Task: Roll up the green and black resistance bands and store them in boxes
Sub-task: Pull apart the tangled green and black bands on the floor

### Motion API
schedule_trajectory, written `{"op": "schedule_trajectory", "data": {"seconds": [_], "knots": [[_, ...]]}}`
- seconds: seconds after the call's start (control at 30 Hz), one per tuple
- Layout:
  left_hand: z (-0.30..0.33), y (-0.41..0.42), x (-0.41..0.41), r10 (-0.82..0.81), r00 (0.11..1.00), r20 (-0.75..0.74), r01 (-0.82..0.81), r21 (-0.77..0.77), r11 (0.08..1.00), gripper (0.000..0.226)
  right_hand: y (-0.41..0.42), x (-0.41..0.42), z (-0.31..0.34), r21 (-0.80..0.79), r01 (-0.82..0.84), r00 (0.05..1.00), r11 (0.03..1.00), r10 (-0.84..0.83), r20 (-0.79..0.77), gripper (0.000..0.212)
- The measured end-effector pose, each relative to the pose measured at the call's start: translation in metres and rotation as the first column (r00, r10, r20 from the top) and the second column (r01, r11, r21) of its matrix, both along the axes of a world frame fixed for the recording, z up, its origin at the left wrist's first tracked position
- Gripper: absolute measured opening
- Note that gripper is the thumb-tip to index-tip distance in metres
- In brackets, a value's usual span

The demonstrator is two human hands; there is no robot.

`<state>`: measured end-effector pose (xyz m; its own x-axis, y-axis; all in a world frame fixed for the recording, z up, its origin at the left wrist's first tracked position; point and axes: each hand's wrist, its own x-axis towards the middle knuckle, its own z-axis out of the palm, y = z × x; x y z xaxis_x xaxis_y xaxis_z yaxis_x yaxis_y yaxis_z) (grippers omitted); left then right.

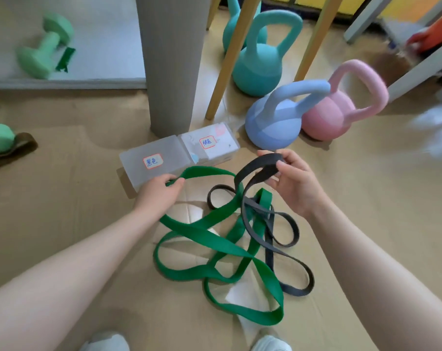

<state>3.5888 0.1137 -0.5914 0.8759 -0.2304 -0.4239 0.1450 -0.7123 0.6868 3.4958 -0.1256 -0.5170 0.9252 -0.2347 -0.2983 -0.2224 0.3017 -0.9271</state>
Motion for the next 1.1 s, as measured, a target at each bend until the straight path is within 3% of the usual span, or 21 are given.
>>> {"op": "schedule_trajectory", "data": {"seconds": [0.13,0.23,0.33,0.43,0.47,0.5,0.57,0.6,0.63,0.67,0.73,0.8,0.93,1.1], "knots": [[-0.014,0.009,0.002,-0.028,0.997,-0.066,0.034,0.095,0.995,0.037,-0.019,-0.025,0.014,0.104,0.155,0.988,0.982,-0.155,-0.014,0.013],[-0.03,0.013,-0.002,-0.081,0.994,-0.069,0.091,0.158,0.983,0.038,-0.038,-0.048,0.0,-0.046,0.235,0.963,0.971,-0.239,-0.126,0.015],[-0.047,0.008,-0.017,-0.165,0.979,-0.121,0.188,0.218,0.957,0.039,-0.048,-0.077,-0.028,-0.26,0.124,0.931,0.958,-0.203,-0.303,0.01],[-0.066,-0.001,-0.035,-0.251,0.948,-0.196,0.301,0.296,0.907,0.044,-0.053,-0.107,-0.063,-0.442,-0.127,0.855,0.888,-0.128,-0.503,0.008],[-0.07,-0.004,-0.04,-0.265,0.939,-0.219,0.328,0.331,0.885,0.048,-0.055,-0.115,-0.074,-0.5,-0.278,0.808,0.82,-0.082,-0.583,0.009],[-0.072,-0.008,-0.043,-0.272,0.931,-0.242,0.348,0.374,0.86,0.051,-0.056,-0.121,-0.085,-0.536,-0.484,0.717,0.692,-0.038,-0.696,0.011],[-0.071,-0.016,-0.047,-0.307,0.918,-0.249,0.393,0.478,0.786,0.054,-0.053,-0.13,-0.102,-0.46,-0.832,0.462,0.311,-0.072,-0.884,0.02],[-0.07,-0.021,-0.047,-0.353,0.909,-0.22,0.416,0.508,0.755,0.055,-0.05,-0.13,-0.107,-0.409,-0.897,0.387,0.167,-0.149,-0.91,0.025],[-0.069,-0.028,-0.047,-0.409,0.896,-0.173,0.437,0.504,0.745,0.057,-0.044,-0.126,-0.11,-0.417,-0.901,0.385,0.12,-0.222,-0.896,0.027],[-0.068,-0.036,-0.046,-0.464,0.878,-0.114,0.459,0.473,0.752,0.059,-0.039,-0.119,-0.113,-0.489,-0.862,0.443,0.133,-0.273,-0.854,0.028],[-0.071,-0.055,-0.043,-0.547,0.837,-0.011,0.509,0.382,0.772,0.06,-0.03,-0.099,-0.115,-0.724,-0.675,0.674,0.14,-0.282,-0.683,0.027],[-0.076,-0.078,-0.041,-0.596,0.801,0.05,0.554,0.314,0.771,0.056,-0.02,-0.076,-0.12,-0.845,-0.529,0.832,0.075,-0.149,-0.534,0.025],[-0.096,-0.117,-0.039,-0.662,0.741,0.117,0.613,0.286,0.737,0.053,0.0,-0.042,-0.147,-0.829,-0.558,0.829,0.042,0.042,-0.557,0.034],[-0.117,-0.141,-0.03,-0.785,0.604,0.14,0.712,0.347,0.61,0.054,0.005,-0.028,-0.179,-0.821,-0.566,0.821,0.071,-0.044,-0.57,0.048]]}}
